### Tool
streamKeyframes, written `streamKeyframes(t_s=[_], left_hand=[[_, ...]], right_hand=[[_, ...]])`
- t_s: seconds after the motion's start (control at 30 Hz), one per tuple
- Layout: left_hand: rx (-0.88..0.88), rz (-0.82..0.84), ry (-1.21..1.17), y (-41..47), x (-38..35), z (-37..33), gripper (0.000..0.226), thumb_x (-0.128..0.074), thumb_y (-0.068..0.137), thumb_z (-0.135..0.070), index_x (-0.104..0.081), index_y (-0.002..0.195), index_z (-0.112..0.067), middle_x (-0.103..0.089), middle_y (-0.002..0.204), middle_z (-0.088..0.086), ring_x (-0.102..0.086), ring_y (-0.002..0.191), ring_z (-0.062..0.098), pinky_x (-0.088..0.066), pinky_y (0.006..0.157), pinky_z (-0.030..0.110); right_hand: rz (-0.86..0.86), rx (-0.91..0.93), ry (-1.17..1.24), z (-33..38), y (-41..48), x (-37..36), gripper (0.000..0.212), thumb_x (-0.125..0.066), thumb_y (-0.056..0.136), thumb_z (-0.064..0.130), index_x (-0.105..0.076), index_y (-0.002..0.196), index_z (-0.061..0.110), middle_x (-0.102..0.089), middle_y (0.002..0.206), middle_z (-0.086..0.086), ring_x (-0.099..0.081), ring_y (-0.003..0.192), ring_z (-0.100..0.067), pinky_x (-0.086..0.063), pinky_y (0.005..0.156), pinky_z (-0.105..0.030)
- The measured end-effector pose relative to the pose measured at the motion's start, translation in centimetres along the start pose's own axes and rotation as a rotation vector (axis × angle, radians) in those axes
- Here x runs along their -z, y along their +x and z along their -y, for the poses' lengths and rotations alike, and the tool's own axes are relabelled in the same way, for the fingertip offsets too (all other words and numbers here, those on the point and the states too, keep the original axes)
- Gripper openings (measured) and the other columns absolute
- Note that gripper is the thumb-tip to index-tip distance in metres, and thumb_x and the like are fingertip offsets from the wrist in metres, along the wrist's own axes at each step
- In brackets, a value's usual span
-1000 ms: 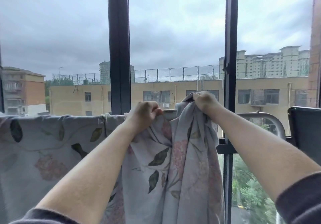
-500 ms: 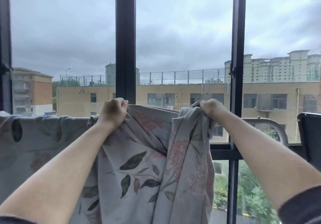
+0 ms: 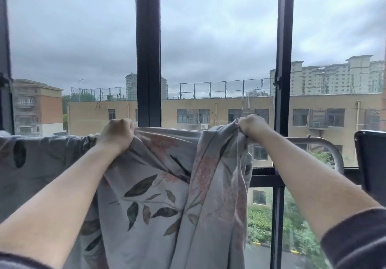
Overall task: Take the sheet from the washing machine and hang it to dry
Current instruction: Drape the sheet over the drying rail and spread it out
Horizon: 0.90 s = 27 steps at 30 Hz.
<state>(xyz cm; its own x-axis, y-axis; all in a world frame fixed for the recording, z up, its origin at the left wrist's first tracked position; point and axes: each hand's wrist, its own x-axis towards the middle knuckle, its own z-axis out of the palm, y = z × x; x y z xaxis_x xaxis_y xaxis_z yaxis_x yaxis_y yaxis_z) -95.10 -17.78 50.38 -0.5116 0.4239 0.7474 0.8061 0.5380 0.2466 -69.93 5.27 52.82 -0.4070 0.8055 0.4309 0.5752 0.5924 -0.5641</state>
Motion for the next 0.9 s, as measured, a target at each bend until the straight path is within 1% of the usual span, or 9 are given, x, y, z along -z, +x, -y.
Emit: streamKeyframes(t_s=[0.07, 0.17, 0.27, 0.33, 0.47, 0.67, 0.77, 0.83, 0.9], left_hand=[[0.002, 0.021, 0.003, -0.2, -0.2, -1.0, 0.030, -0.038, 0.099, -0.021, -0.061, 0.091, -0.004, -0.065, 0.094, 0.021, -0.048, 0.075, 0.026, -0.037, 0.069, 0.034], [0.023, -0.016, 0.037, -0.6, -0.8, -2.7, 0.021, -0.038, 0.094, -0.013, -0.058, 0.095, -0.006, -0.061, 0.099, 0.016, -0.058, 0.086, 0.033, -0.045, 0.071, 0.038], [-0.135, -0.113, 0.035, -1.7, -1.5, -5.6, 0.021, -0.039, 0.092, -0.014, -0.058, 0.096, -0.007, -0.058, 0.100, 0.013, -0.058, 0.084, 0.033, -0.050, 0.073, 0.042], [-0.302, -0.028, -0.066, -2.4, -1.9, -8.5, 0.023, -0.040, 0.095, -0.024, -0.058, 0.098, -0.010, -0.061, 0.098, 0.009, -0.059, 0.081, 0.026, -0.052, 0.075, 0.040], [-0.465, 0.376, -0.089, -2.2, -2.2, -12.9, 0.040, -0.040, 0.095, -0.050, -0.063, 0.099, -0.018, -0.066, 0.090, 0.000, -0.058, 0.073, 0.014, -0.049, 0.066, 0.031], [-0.472, 0.364, -0.275, -1.5, -3.8, -13.6, 0.036, -0.051, 0.093, -0.046, -0.066, 0.075, -0.018, -0.058, 0.059, -0.005, -0.049, 0.050, 0.012, -0.037, 0.051, 0.025], [-0.426, 0.284, -0.274, -1.1, -4.5, -13.5, 0.046, -0.052, 0.091, -0.047, -0.049, 0.053, -0.022, -0.049, 0.050, -0.005, -0.051, 0.056, 0.021, -0.032, 0.049, 0.026], [-0.420, 0.285, -0.290, -0.8, -5.0, -13.3, 0.047, -0.052, 0.089, -0.048, -0.050, 0.052, -0.020, -0.050, 0.051, -0.004, -0.052, 0.058, 0.023, -0.034, 0.051, 0.027], [-0.431, 0.298, -0.303, -0.8, -5.1, -13.2, 0.047, -0.050, 0.091, -0.049, -0.054, 0.056, -0.018, -0.055, 0.054, -0.002, -0.057, 0.061, 0.024, -0.039, 0.053, 0.029]], right_hand=[[-0.011, -0.003, -0.004, -0.4, 0.0, 0.0, 0.036, -0.032, 0.096, 0.018, -0.063, 0.091, 0.000, -0.061, 0.104, -0.017, -0.050, 0.077, -0.023, -0.037, 0.062, -0.029], [-0.061, 0.016, -0.006, -1.0, 0.1, 0.0, 0.036, -0.034, 0.095, 0.021, -0.063, 0.100, 0.000, -0.060, 0.116, -0.021, -0.050, 0.091, -0.027, -0.036, 0.077, -0.030], [-0.056, 0.050, -0.015, -0.9, -0.2, -0.1, 0.037, -0.036, 0.095, 0.023, -0.062, 0.107, -0.001, -0.059, 0.119, -0.020, -0.046, 0.091, -0.025, -0.033, 0.078, -0.029], [-0.037, 0.063, -0.016, -0.6, -0.3, -0.3, 0.037, -0.036, 0.096, 0.024, -0.062, 0.107, 0.001, -0.059, 0.118, -0.019, -0.046, 0.090, -0.024, -0.033, 0.077, -0.028], [-0.001, 0.057, -0.018, -0.8, 0.1, -0.1, 0.040, -0.037, 0.094, 0.028, -0.064, 0.108, 0.003, -0.060, 0.117, -0.016, -0.049, 0.094, -0.024, -0.037, 0.081, -0.030], [0.274, 0.015, 0.060, -0.9, 0.2, 0.6, 0.042, -0.050, 0.074, 0.050, -0.072, 0.097, 0.024, -0.066, 0.106, -0.005, -0.061, 0.100, -0.023, -0.050, 0.093, -0.042], [0.096, 0.005, -0.011, 0.5, 0.0, 0.3, 0.027, -0.051, 0.084, 0.027, -0.071, 0.081, 0.009, -0.067, 0.091, -0.007, -0.060, 0.090, -0.023, -0.048, 0.076, -0.030], [-0.074, 0.002, -0.010, 1.3, -0.2, 0.0, 0.026, -0.048, 0.086, 0.019, -0.062, 0.066, 0.009, -0.062, 0.081, -0.008, -0.056, 0.083, -0.024, -0.039, 0.067, -0.028], [-0.178, -0.025, 0.099, 2.1, -0.6, 0.0, 0.025, -0.047, 0.090, 0.019, -0.060, 0.071, 0.008, -0.059, 0.082, -0.008, -0.053, 0.083, -0.024, -0.037, 0.069, -0.028]])
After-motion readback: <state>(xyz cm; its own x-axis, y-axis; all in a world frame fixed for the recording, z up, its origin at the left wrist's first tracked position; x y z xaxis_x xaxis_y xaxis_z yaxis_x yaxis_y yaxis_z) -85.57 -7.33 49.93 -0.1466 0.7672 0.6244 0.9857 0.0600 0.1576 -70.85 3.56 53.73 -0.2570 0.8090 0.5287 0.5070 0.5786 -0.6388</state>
